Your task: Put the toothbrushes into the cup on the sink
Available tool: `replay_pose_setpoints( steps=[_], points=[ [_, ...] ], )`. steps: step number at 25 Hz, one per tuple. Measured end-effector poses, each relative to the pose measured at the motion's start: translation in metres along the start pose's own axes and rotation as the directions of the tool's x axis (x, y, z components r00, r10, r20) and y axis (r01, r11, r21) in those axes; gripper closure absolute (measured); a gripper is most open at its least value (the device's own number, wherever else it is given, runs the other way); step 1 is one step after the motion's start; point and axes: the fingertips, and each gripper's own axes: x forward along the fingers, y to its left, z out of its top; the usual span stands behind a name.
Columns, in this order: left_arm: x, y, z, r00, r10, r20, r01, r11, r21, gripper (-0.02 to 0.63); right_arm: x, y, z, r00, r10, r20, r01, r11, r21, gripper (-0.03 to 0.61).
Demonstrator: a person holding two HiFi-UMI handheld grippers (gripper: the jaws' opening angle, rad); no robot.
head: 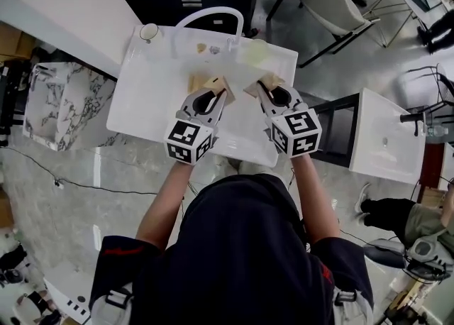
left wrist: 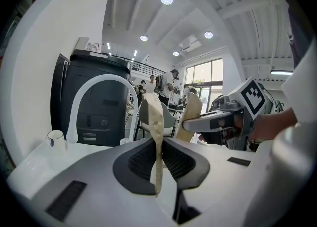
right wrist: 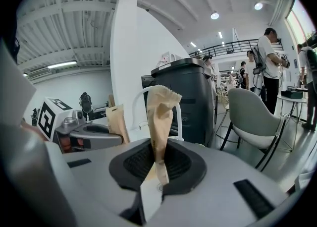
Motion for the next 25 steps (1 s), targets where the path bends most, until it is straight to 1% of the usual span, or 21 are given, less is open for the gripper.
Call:
replay_pose_setpoints(
  steps=[5,9,14,20,25],
  points=[
    [0.015,-0.003,0.002,1.000,0.002,-0.014,-0.002,1.000,0.001,0.568,0.007,-0.011,0.003,1.000,0.015,-0.001,-0.015,1.000,-0.003,0.517],
    [0.029,0.001,0.001,0.999,0.026,-0.024,-0.026,1.000,0.003,0.569,0.017,-0.027,0.004,1.000,0.021,-0.008,-0.021,1.000,0.000,0.517],
    [0.048,-0.003,-0.003,0.998,0.016,-0.054,-0.017,1.000,-0.011,0.569,0.029,-0.046,0.005,1.000,0.030,-0.009,-0.030,1.000,-0.007,0.517],
    [0.069,-0.003,-0.006,0.998,0.013,-0.066,-0.017,0.998,-0.059,0.569,0.045,-0.070,0.009,0.999,0.045,-0.009,-0.045,0.999,0.008,0.516],
    [0.087,-0.004,-0.010,0.996,0.002,-0.084,-0.008,0.998,-0.067,0.569,0.060,-0.092,0.023,0.999,0.049,0.006,-0.049,0.999,-0.005,0.516]
  ],
)
